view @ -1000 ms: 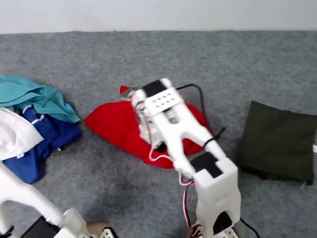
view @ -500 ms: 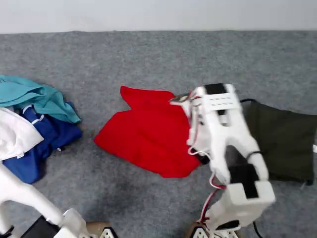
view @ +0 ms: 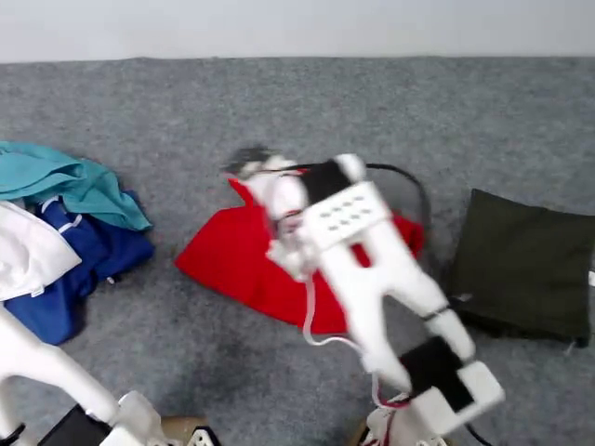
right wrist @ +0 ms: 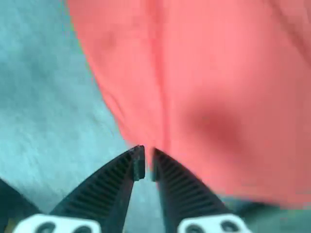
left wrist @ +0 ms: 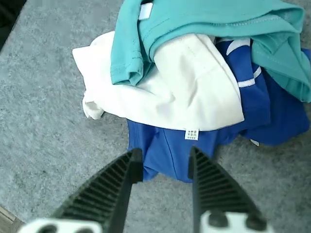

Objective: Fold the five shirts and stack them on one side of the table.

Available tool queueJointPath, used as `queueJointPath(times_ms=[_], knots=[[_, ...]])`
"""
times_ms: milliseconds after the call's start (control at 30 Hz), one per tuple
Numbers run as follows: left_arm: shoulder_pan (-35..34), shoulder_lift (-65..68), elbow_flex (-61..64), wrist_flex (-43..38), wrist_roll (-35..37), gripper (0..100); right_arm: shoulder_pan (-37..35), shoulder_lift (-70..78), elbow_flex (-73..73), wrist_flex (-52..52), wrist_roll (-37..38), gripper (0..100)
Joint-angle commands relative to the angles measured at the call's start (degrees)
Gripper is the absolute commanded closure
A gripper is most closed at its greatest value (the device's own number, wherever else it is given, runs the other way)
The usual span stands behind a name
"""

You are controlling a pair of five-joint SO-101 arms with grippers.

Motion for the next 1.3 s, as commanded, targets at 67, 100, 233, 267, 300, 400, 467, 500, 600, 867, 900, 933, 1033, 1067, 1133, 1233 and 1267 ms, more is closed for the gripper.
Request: queueJointPath(times_ms=[67,100,233,267,300,400,467,500,600,867,900,933,1033,1067,1133,1233,1267], knots=[[-0.1,-2.1,0.0,-0.2,-1.4,84,-9.6,13.5,-17.3,-1.7,-6.9,77.1],[-0.1,-2.1,0.0,-0.2,-1.4,84,-10.9,16.7,-20.9,-1.5,-7.5,77.2],[-0.1,-2.1,0.0,-0.2,-1.4,84,-14.4,28.8,-35.4,-1.3,-7.5,77.1],[-0.1,-2.1,0.0,-0.2,-1.4,84,-15.1,31.6,-38.9,-1.3,-7.5,77.1],[-0.1,-2.1,0.0,-0.2,-1.4,84,-15.7,34.5,-42.1,-1.3,-7.5,77.0],[-0.1,-2.1,0.0,-0.2,-1.4,84,-17.0,42.6,-51.0,-1.3,-7.5,77.0],[-0.1,-2.1,0.0,-0.2,-1.3,84,-17.9,47.5,-56.6,-1.5,-7.5,76.9],[-0.1,-2.1,0.0,-0.2,-1.3,84,-18.2,49.9,-59.3,-1.5,-7.5,76.9],[-0.1,-2.1,0.0,0.0,-1.2,84,-19.1,56.3,-67.0,-1.2,-7.7,76.9],[-0.1,-2.2,0.3,0.3,-1.0,84,-19.3,66.9,-76.4,-1.2,-7.6,77.1],[-0.1,-2.2,0.3,0.3,-1.0,84,-19.0,67.4,-76.3,-1.2,-7.6,77.2],[-0.1,-2.2,0.3,0.3,-1.0,84,-18.7,67.9,-76.3,-1.2,-7.6,77.2],[-0.1,-2.2,0.3,0.3,-1.0,84,-17.9,69.1,-76.2,-0.8,-7.5,77.2],[-0.1,-2.2,0.3,0.3,-1.0,84,-17.6,69.4,-76.2,-0.2,-7.6,77.2],[-0.1,-2.2,0.3,0.3,-1.0,84,-17.1,69.7,-76.2,1.6,-7.6,77.9],[-0.1,-2.2,0.3,0.3,-1.0,84,-16.1,69.5,-76.6,4.3,-7.5,86.9],[-0.1,-2.2,0.3,0.3,-1.0,84,-15.7,69.5,-76.7,4.5,-7.5,91.3]])
